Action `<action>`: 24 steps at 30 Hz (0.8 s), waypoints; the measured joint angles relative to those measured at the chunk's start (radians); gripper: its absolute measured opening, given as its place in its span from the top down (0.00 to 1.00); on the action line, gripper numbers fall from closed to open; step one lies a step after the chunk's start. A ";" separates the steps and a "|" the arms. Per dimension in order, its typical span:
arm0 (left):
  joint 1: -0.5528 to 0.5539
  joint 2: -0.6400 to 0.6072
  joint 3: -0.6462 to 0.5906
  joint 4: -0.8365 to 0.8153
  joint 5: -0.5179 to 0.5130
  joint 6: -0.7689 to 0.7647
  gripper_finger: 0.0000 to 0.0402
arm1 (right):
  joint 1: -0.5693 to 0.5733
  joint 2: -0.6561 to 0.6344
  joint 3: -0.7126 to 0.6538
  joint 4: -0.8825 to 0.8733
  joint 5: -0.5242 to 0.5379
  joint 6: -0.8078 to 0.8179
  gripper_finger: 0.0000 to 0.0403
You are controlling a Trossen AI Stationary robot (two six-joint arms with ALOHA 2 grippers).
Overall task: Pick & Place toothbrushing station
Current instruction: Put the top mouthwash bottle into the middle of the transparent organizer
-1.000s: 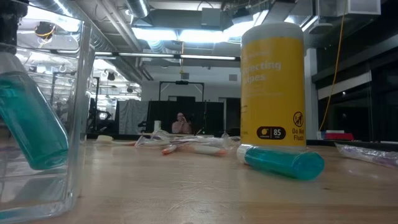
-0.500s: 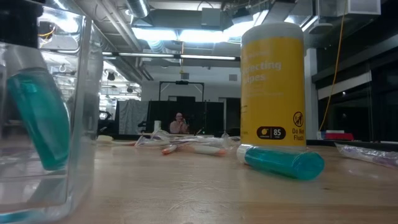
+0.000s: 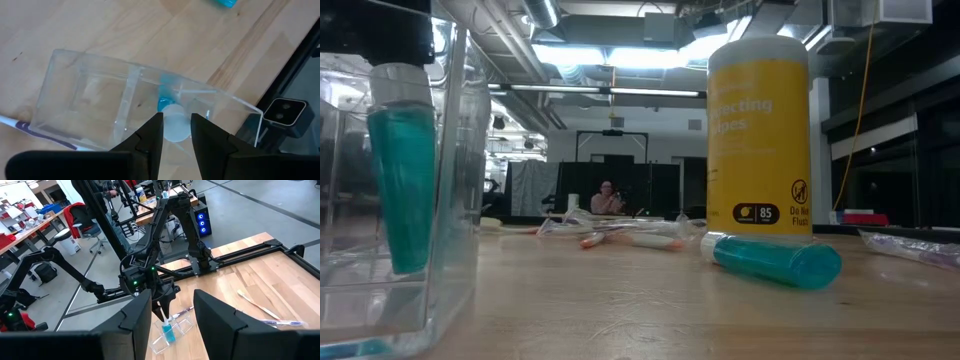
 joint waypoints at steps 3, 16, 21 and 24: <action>0.006 0.000 0.000 0.009 0.001 0.006 0.77 | 0.000 0.000 0.000 0.000 0.000 0.000 0.63; 0.020 0.000 0.000 0.052 0.003 0.039 0.77 | 0.000 0.000 0.000 0.000 0.000 -0.004 0.63; 0.019 0.000 0.000 0.051 0.013 0.039 0.78 | 0.000 0.000 0.000 0.000 0.000 -0.005 0.63; 0.019 0.000 0.000 0.048 0.013 0.044 0.78 | 0.000 0.000 0.000 0.000 0.000 -0.005 0.63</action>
